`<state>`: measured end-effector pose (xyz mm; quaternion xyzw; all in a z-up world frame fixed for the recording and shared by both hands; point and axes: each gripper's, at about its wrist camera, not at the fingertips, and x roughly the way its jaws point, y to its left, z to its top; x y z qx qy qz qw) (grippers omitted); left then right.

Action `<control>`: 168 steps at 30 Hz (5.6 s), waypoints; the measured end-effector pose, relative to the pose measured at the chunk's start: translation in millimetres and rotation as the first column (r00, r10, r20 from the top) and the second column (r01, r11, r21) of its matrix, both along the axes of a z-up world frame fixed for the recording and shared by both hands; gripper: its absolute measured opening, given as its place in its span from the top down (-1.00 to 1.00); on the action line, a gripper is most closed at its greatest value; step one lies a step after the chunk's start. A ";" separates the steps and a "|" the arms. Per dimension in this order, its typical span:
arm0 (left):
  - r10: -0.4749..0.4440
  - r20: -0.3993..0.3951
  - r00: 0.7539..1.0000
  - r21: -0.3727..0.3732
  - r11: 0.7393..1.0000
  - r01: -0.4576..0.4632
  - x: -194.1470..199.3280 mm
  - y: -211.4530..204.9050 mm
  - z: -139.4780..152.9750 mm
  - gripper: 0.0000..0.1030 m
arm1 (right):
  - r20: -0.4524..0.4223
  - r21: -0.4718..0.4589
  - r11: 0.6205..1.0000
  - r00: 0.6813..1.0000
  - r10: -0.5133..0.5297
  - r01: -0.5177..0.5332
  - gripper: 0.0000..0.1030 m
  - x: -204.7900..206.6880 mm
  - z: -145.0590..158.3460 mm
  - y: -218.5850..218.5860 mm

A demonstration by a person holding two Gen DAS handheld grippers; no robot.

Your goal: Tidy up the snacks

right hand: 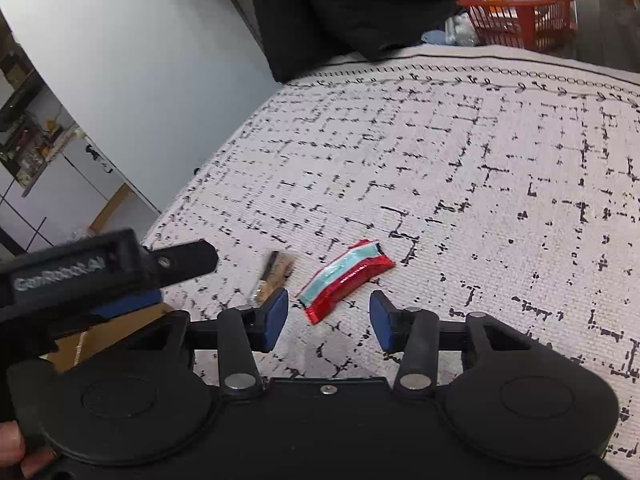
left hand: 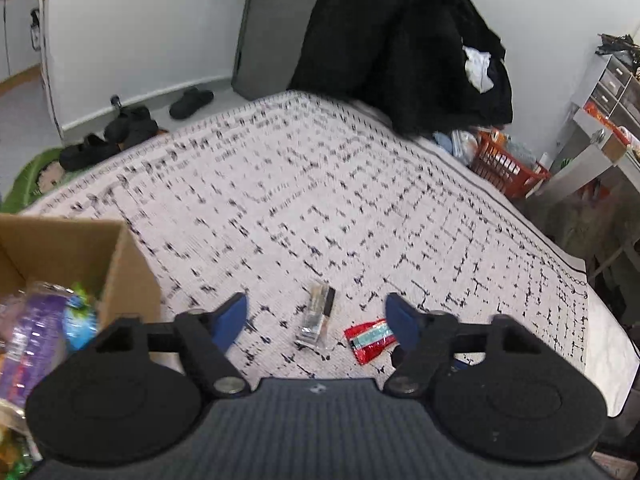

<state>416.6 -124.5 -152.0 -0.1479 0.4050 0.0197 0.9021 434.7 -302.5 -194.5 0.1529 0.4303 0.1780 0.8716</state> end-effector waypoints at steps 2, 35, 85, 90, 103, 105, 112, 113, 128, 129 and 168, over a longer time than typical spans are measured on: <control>-0.012 -0.019 1.000 -0.016 1.000 0.012 7.1 -0.4 -8.0 -0.20 | -0.005 0.003 1.000 1.000 0.001 -0.001 0.16 3.3 -3.0 1.3; 0.030 -0.133 0.991 -0.096 0.994 -0.044 53.0 24.2 -34.4 0.66 | 0.091 -0.140 0.989 0.995 -0.037 0.049 0.18 39.2 -25.8 49.3; 0.246 0.009 0.969 -0.038 0.969 -0.245 -113.3 149.4 80.0 0.66 | 0.260 -0.170 0.970 0.941 0.215 -0.174 0.56 -59.0 108.7 145.7; 0.244 -0.015 0.970 -0.054 0.968 -0.244 -124.3 160.8 78.6 0.66 | 0.270 -0.187 0.961 0.930 0.251 -0.205 0.56 -76.8 117.9 160.3; 0.270 -0.061 0.961 -0.118 0.954 -0.276 -162.5 187.2 78.2 0.49 | 0.270 -0.238 0.941 0.914 0.302 -0.241 0.56 -118.7 132.2 192.5; 0.274 -0.063 0.960 -0.136 0.950 -0.280 -167.4 191.7 78.9 0.32 | 0.266 -0.233 0.942 0.916 0.300 -0.240 0.56 -123.4 132.7 195.1; 0.272 -0.041 0.961 -0.140 0.951 -0.275 -178.3 196.2 89.4 0.01 | 0.242 -0.218 0.947 0.927 0.287 -0.237 0.56 -135.3 132.6 200.1; 0.272 -0.040 0.962 -0.142 0.951 -0.275 -179.6 197.0 90.0 -0.01 | 0.236 -0.212 0.948 0.929 0.286 -0.238 0.56 -136.7 132.2 200.3; 0.221 -0.014 0.975 -0.132 0.966 -0.221 -187.3 198.4 110.6 -0.62 | 0.219 -0.177 0.975 0.960 0.175 -0.137 0.38 -153.5 143.6 176.4; 0.215 -0.010 0.977 -0.127 0.969 -0.214 -188.0 197.2 112.9 -0.63 | 0.220 -0.180 0.975 0.961 0.169 -0.131 0.34 -155.1 145.1 173.9; 0.036 0.104 0.994 0.070 0.997 -0.043 -322.7 181.3 165.5 -1.00 | 0.271 -0.153 0.988 0.960 0.075 -0.034 -1.00 -267.7 204.3 103.4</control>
